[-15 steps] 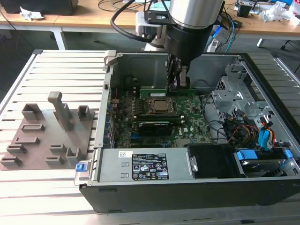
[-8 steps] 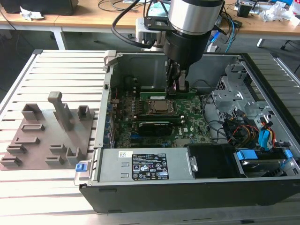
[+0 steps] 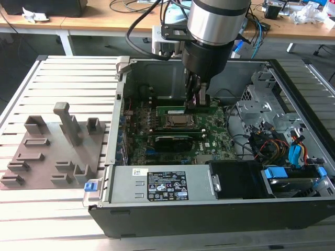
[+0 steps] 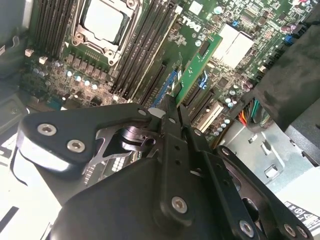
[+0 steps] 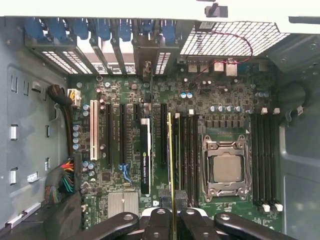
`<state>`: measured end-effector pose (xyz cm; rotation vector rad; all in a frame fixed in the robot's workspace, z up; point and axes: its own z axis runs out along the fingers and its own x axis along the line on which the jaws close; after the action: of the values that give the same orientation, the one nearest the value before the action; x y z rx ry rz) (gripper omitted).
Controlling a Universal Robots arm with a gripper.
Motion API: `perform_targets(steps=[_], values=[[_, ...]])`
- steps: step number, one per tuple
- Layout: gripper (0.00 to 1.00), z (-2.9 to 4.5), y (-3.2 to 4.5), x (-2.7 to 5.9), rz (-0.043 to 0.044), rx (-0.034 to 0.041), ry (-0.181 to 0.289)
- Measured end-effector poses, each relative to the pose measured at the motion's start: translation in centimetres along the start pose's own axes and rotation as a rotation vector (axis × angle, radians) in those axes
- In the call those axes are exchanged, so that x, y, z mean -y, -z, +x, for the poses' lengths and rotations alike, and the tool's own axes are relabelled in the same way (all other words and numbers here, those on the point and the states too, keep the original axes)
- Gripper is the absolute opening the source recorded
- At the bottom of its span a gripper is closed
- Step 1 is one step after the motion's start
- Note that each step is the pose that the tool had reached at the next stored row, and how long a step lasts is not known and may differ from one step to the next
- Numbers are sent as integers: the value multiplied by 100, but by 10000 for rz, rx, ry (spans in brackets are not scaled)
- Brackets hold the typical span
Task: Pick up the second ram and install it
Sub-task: 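Insert the second ram into the second slot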
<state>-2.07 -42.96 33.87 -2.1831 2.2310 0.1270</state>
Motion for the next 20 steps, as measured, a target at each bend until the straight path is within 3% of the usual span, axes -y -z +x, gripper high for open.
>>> perform_targets(steps=[20], values=[[14,14,-199,21,-1,0,-1]])
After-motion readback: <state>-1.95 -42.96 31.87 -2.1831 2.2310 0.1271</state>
